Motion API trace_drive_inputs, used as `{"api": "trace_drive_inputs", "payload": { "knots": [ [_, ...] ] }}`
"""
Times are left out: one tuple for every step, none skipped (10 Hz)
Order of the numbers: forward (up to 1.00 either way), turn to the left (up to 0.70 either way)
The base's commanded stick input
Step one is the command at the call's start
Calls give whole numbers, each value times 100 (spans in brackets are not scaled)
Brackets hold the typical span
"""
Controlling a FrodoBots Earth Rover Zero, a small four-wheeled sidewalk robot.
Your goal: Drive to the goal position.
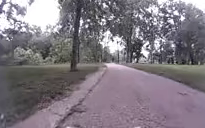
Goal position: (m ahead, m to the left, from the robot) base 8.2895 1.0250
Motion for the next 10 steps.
{"api": "trace_drive_inputs", "payload": {
  "knots": [
    [70,0],
    [70,-8],
    [70,-13],
    [70,-11],
    [70,-9],
    [70,-9],
    [70,-9],
    [70,-9],
    [70,-9],
    [70,-9]
  ]
}}
